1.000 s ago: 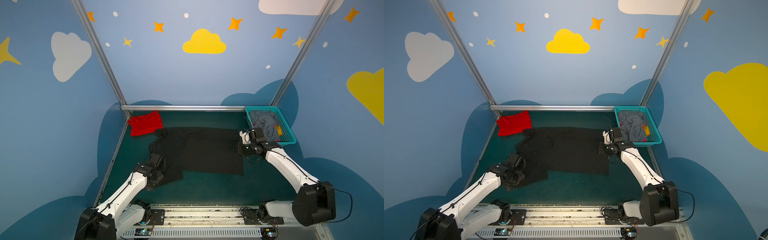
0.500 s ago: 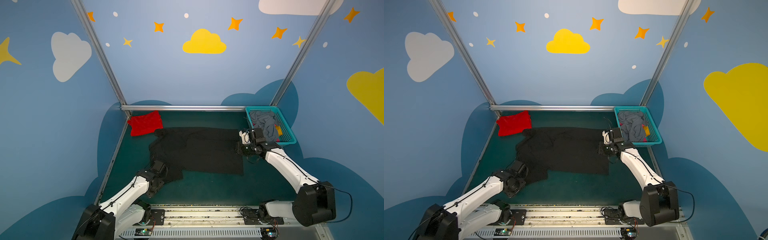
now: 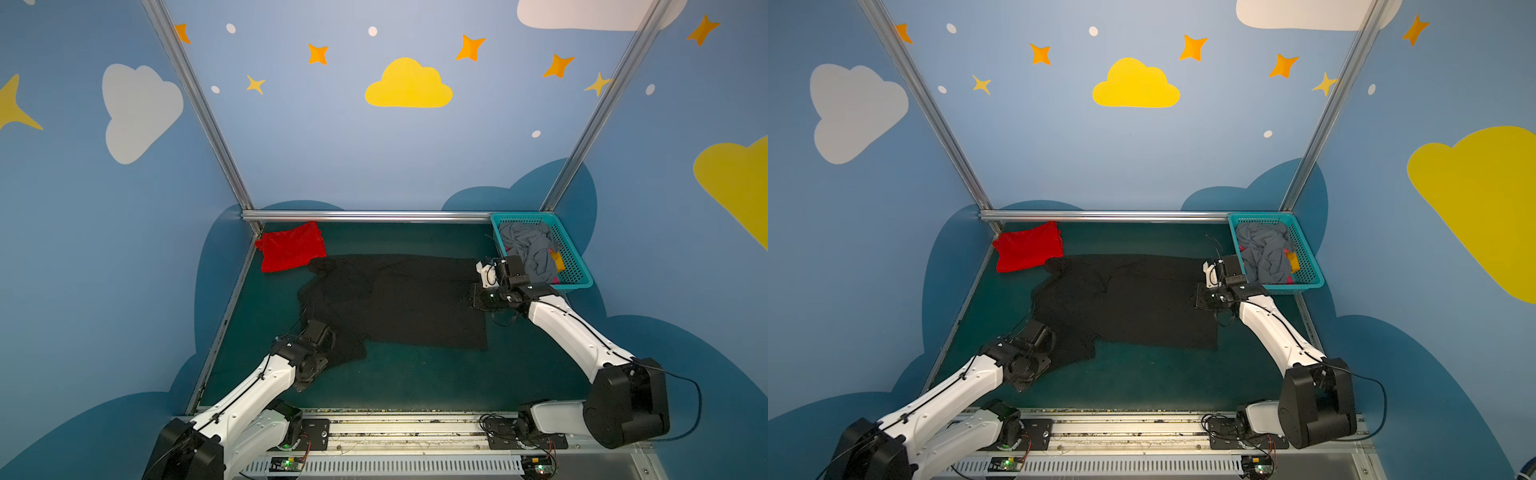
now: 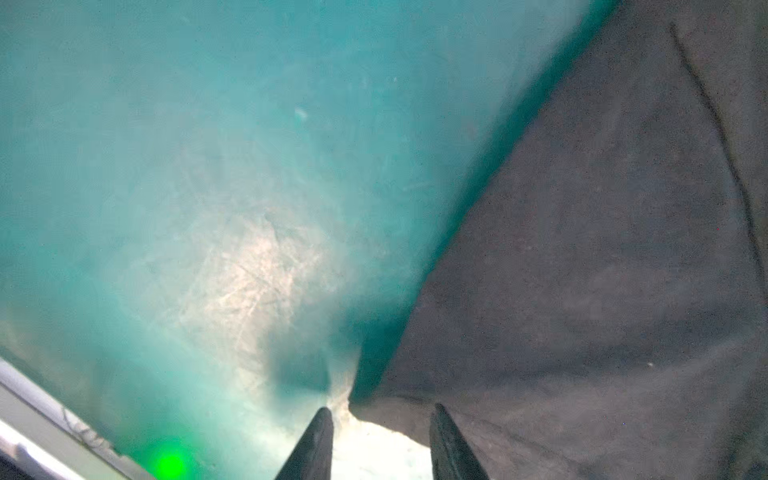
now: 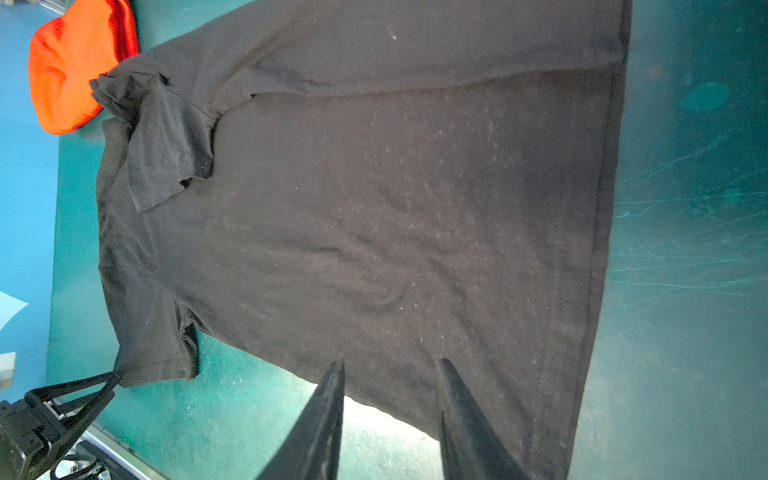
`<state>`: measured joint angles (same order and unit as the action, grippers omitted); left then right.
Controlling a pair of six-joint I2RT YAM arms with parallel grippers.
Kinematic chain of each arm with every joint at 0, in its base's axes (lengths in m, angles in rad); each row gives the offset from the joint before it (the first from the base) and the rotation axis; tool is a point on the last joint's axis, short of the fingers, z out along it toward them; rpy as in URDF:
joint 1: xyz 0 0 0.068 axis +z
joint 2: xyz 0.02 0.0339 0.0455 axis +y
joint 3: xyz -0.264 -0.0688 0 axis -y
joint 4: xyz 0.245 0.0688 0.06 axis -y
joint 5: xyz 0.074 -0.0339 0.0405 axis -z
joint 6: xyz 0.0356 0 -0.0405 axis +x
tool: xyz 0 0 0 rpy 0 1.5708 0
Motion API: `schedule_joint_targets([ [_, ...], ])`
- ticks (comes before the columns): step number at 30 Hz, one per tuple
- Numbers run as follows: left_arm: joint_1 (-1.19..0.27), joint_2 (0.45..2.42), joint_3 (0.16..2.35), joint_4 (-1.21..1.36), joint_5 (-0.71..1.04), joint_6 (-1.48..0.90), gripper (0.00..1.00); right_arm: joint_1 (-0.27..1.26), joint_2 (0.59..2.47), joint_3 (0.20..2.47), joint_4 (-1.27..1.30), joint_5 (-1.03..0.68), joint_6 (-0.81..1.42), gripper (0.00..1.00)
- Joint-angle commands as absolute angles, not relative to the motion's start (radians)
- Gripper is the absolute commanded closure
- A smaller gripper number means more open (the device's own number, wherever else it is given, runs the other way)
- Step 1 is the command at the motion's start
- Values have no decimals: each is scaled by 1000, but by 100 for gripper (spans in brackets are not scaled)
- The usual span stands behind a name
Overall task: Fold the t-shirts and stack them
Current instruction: 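Grasp the black t-shirt's near hem corners with both grippers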
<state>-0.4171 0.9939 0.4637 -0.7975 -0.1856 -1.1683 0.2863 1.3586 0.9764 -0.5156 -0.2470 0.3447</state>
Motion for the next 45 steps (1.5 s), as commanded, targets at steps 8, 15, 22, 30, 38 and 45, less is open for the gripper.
schedule_joint_targets([
  [8, -419, 1112, 428, -685, -192, -1185, 60, 301, 1373, 992, -506, -243, 354, 62],
  [15, -420, 1146, 442, -675, -190, -1174, 77, 302, 1364, 991, -511, -234, 355, 62],
  [22, -421, 1109, 450, -704, -186, -1171, 95, 302, 1361, 985, -531, -220, 352, 62],
  [30, -421, 988, 517, -780, -196, -1143, 95, 302, 1347, 933, -633, -154, 358, 58],
  [38, -420, 990, 626, -779, -207, -1077, 95, 303, 1283, 771, -676, -85, 458, 54],
  [45, -419, 1031, 712, -776, -237, -1025, 95, 314, 1264, 701, -734, 19, 527, 56],
])
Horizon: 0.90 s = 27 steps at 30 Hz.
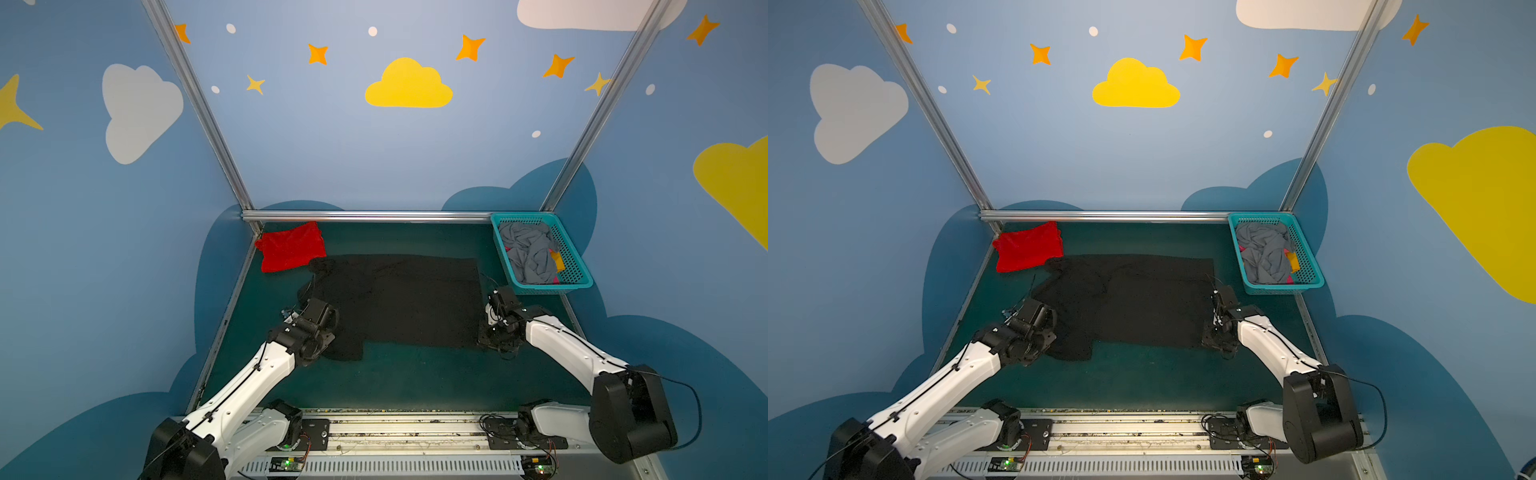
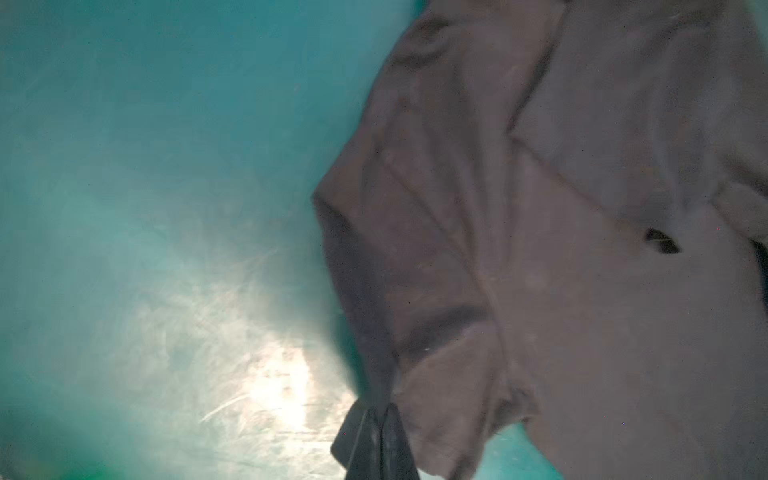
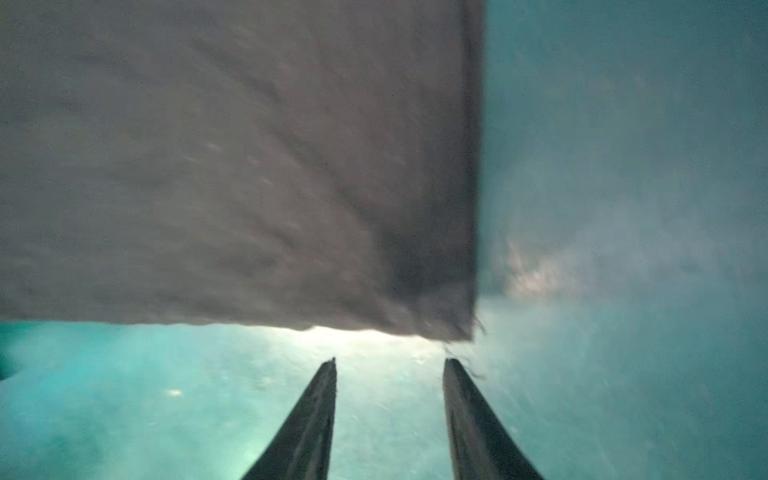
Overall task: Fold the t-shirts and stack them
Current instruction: 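Grasp the black t-shirt's near hem corners with both grippers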
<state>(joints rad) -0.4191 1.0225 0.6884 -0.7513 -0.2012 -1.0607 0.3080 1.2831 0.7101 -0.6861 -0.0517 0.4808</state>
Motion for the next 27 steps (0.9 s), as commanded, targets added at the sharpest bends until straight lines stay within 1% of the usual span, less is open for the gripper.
schedule_joint_targets([
  [1, -420, 1031, 718, -768, -241, -1022, 95, 313, 1266, 697, -740, 31, 531, 56],
  [8, -417, 1049, 744, -752, -238, -1005, 95, 304, 1302, 689, -735, 78, 543, 57],
  [14, -417, 1057, 746, -747, -233, -1000, 95, 281, 1334, 698, -675, 25, 537, 57],
  [16, -418, 1053, 746, -750, -232, -1000, 95, 269, 1342, 698, -660, 15, 536, 59],
  [19, -417, 1042, 747, -754, -235, -1000, 95, 259, 1344, 698, -634, 0, 538, 67],
  [27, -417, 1037, 749, -759, -234, -1002, 95, 238, 1358, 701, -604, -16, 532, 67],
])
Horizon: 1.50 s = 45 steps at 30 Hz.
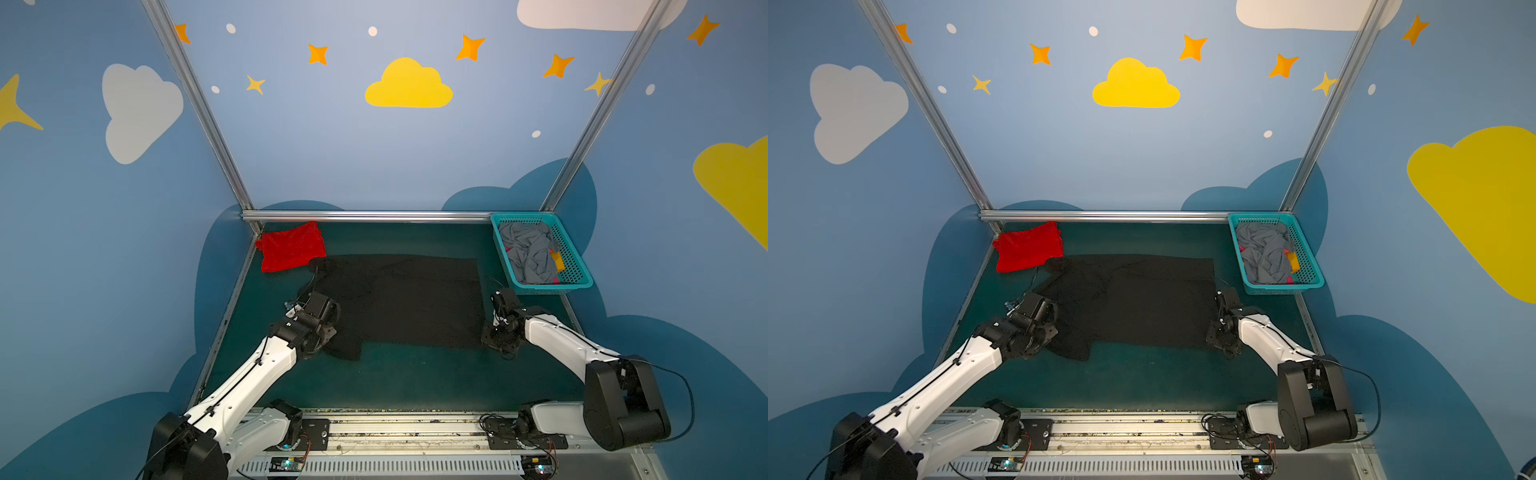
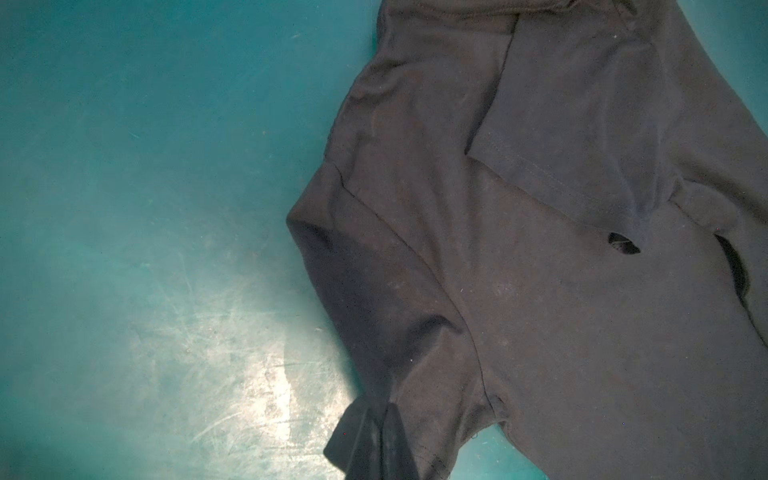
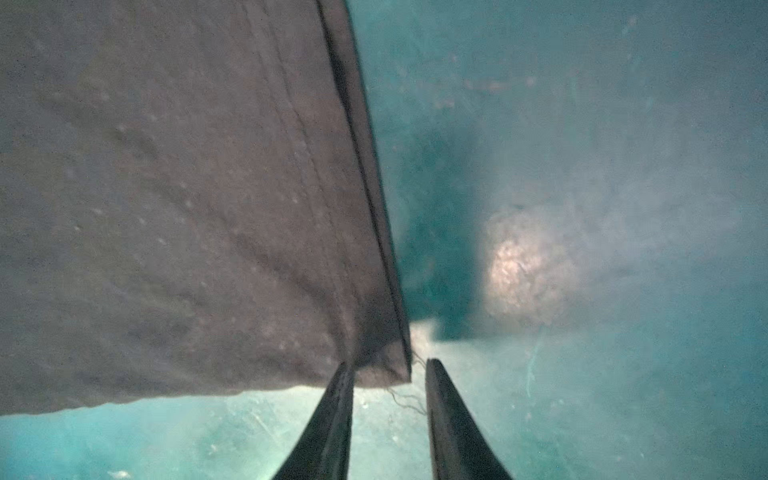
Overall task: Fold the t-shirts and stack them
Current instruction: 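Grasp the black t-shirt's near hem corners with both grippers, then lift the held hem and fold it over toward the far edge with both grippers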
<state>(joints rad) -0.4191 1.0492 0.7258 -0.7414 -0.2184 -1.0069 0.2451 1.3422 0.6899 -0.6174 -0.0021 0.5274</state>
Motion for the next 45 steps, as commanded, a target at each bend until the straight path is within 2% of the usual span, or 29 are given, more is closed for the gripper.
schedule_joint_targets([
  [1, -417, 1037, 749, -759, -232, -1002, 95, 238, 1367, 700, -603, -22, 531, 67],
  [11, -418, 1023, 742, -767, -233, -1005, 95, 236, 1397, 678, -595, -29, 537, 66],
  [20, -418, 1022, 749, -764, -233, -1007, 95, 237, 1409, 669, -596, -38, 537, 87],
  [23, -417, 1021, 760, -765, -236, -1006, 95, 238, 1409, 669, -607, -35, 530, 99],
  [36, -360, 1082, 890, -722, -274, -928, 95, 225, 1452, 871, -688, -28, 437, 100],
  [45, -254, 1273, 1068, -657, -206, -818, 95, 168, 1583, 1050, -716, -52, 363, 100],
])
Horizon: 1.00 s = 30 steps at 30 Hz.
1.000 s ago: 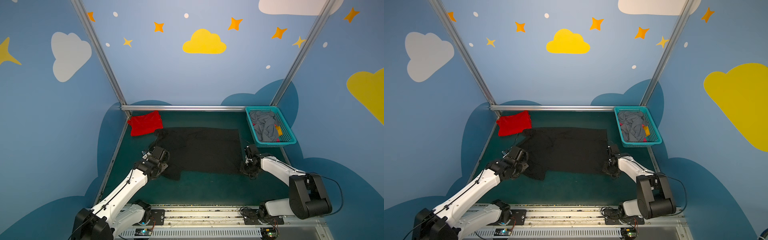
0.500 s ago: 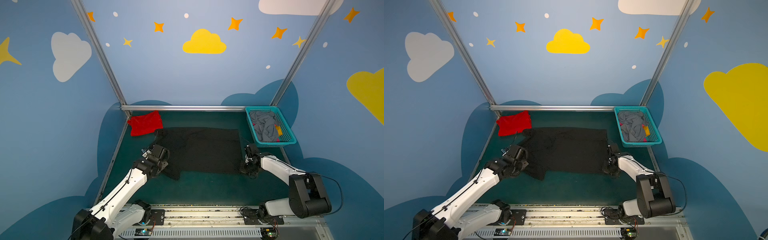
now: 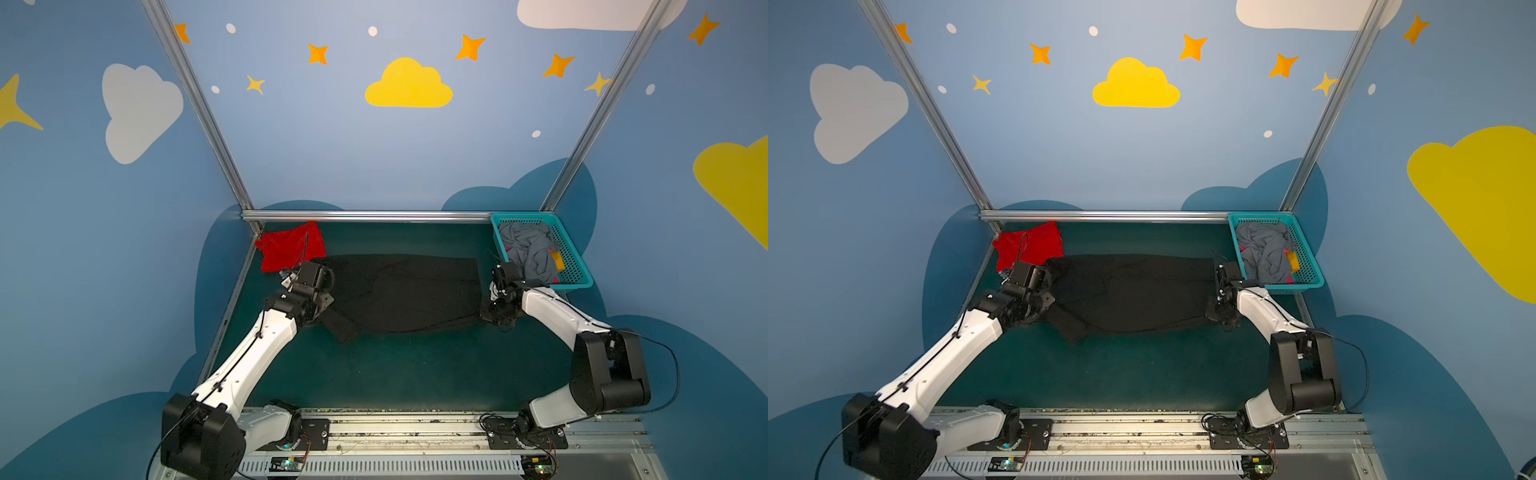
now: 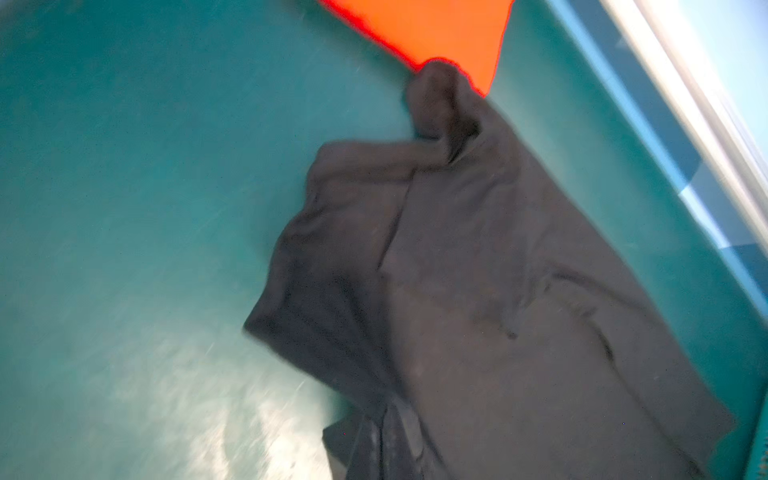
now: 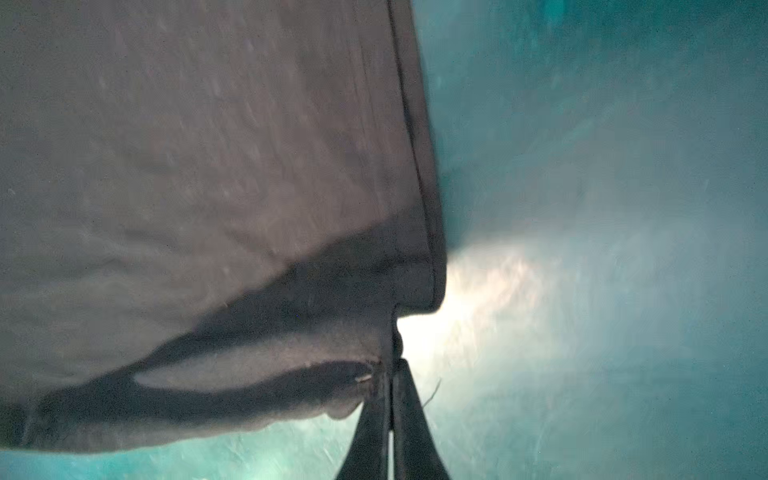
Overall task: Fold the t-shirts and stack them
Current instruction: 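Lift the held hem and fold it over toward the far edge with both grippers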
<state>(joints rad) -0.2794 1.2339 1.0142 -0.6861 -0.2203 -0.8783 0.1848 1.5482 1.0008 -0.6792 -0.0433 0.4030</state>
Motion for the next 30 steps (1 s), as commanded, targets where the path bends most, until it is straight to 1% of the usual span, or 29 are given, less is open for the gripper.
schedule_joint_targets([
  [1, -241, 1301, 1096, -655, -195, -806, 95, 161, 1603, 1071, -718, -56, 356, 100],
  [9, -173, 1524, 1296, -674, -140, -740, 95, 113, 1760, 1239, -754, -108, 310, 100],
  [14, -149, 1632, 1387, -713, -172, -742, 95, 94, 1843, 1336, -777, -120, 288, 100],
  [20, -128, 1714, 1432, -680, -141, -730, 95, 72, 1932, 1433, -809, -133, 265, 100],
  [30, -106, 1806, 1520, -689, -127, -709, 95, 56, 2023, 1551, -835, -166, 255, 100],
])
